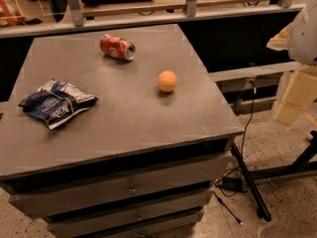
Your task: Move coke can near blue chip bag
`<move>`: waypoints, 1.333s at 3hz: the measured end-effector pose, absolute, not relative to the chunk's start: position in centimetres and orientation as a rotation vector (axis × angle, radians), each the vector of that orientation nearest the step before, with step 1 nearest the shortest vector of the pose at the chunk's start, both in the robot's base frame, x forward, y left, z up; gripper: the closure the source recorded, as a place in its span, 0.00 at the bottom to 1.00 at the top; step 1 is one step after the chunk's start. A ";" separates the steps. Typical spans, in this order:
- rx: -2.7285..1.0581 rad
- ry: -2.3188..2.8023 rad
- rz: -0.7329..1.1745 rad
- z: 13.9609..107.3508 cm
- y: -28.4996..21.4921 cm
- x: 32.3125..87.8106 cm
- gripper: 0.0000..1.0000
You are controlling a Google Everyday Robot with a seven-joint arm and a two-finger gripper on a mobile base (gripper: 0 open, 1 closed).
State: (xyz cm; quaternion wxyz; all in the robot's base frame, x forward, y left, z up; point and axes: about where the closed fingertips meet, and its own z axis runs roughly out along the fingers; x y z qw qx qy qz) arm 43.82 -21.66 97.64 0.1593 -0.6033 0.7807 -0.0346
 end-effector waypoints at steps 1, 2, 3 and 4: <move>-1.724 2.231 -0.099 97.6 -21.7 43.8 0.00; -1.699 2.223 -0.100 98.0 -21.6 44.1 0.00; -1.597 2.140 -0.028 99.5 -20.7 46.7 0.00; -1.392 1.985 0.120 101.9 -19.3 52.0 0.00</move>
Offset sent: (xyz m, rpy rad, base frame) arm 0.0053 0.0008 0.0037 0.0319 -0.0169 -0.0208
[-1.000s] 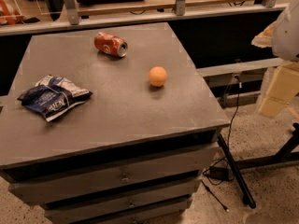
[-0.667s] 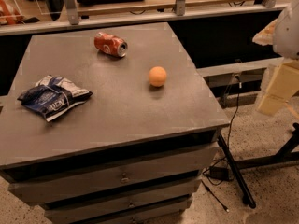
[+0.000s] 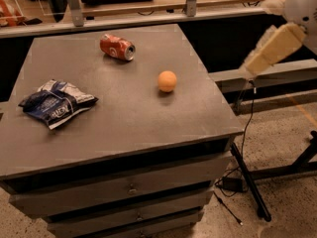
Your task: Move coke can near blue chip bag
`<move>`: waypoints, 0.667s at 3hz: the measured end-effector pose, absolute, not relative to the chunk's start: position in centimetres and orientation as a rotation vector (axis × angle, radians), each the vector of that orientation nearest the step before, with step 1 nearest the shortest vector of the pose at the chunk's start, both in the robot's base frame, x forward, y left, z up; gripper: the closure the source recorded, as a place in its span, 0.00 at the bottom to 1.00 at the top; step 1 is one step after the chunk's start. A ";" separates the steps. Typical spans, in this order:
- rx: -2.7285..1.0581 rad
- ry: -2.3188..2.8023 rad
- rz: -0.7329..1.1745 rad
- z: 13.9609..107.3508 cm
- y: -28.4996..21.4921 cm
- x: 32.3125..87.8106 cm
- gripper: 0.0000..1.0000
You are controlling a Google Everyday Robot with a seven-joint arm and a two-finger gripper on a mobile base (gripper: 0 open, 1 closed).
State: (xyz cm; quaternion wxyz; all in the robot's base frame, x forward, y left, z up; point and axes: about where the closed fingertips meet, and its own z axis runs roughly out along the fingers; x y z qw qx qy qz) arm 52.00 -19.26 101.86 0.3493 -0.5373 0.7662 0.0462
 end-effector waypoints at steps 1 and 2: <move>-1.223 1.847 0.278 103.6 -16.6 57.2 0.00; -1.128 1.768 0.398 102.7 -13.6 61.6 0.00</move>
Offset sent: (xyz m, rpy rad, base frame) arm 0.1543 0.0880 -0.0025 0.5734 -0.1271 0.0005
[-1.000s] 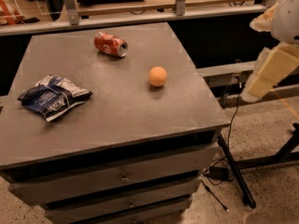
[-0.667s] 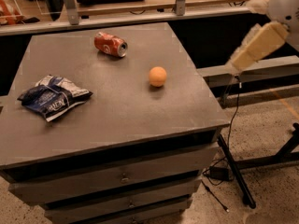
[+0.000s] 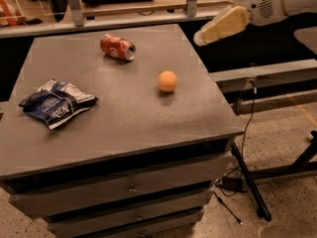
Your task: Move coke can near blue chip bag
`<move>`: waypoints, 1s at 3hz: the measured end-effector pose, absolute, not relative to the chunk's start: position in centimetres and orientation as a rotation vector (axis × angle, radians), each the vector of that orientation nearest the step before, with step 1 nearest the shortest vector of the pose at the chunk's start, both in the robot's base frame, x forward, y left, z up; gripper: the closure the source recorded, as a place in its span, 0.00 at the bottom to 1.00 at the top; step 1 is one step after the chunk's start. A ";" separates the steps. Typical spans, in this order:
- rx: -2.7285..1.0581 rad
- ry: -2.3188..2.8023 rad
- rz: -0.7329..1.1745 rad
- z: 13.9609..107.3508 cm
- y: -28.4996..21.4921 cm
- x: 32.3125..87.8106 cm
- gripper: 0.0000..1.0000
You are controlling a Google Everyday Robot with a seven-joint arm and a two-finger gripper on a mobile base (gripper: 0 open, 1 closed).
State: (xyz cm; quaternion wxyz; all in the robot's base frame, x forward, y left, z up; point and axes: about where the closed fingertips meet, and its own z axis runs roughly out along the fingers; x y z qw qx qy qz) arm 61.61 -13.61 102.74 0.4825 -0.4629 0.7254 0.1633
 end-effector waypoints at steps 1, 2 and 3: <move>-1.071 1.733 0.451 101.4 -11.1 65.2 0.00; -1.060 1.728 0.452 101.2 -10.8 65.7 0.00; -1.046 1.735 0.446 100.0 -10.5 65.9 0.00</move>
Offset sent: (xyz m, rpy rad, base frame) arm 0.0354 0.0254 -0.0136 0.0746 -0.0099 -0.0053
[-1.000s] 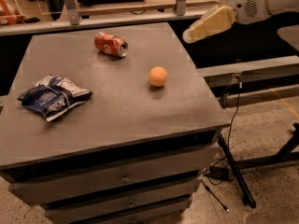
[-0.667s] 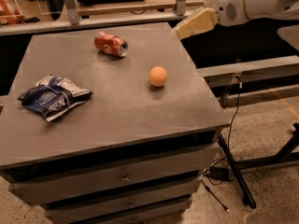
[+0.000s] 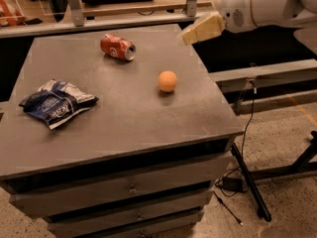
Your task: Move coke can near blue chip bag
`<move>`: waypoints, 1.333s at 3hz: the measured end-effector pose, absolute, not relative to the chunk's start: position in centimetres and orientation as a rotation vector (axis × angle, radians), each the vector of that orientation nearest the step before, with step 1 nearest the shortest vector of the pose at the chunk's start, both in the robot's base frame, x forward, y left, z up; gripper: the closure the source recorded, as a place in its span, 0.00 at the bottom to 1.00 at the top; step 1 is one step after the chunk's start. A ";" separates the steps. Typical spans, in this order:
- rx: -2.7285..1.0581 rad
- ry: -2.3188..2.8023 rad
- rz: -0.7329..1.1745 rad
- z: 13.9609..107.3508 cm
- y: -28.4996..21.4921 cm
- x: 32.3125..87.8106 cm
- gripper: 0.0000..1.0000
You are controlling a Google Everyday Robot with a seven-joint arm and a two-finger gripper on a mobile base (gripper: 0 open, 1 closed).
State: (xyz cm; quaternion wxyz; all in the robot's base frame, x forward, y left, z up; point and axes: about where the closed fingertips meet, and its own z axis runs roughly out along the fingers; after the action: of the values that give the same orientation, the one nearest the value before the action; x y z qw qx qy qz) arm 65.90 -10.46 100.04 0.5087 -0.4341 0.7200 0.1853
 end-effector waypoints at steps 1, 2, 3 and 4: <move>-0.983 1.722 0.446 97.5 -9.2 67.5 0.00; -0.945 1.698 0.442 95.8 -8.0 69.5 0.00; -0.974 1.688 0.464 94.1 -5.8 72.2 0.00; -1.019 1.689 0.503 92.2 -3.3 74.3 0.00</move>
Offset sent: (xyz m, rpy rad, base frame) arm 0.0841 0.0470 -0.0621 0.1150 -0.0889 -0.0398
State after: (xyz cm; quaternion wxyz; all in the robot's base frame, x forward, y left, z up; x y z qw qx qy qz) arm 74.30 -3.29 92.24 0.5254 -0.4260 0.7059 0.2101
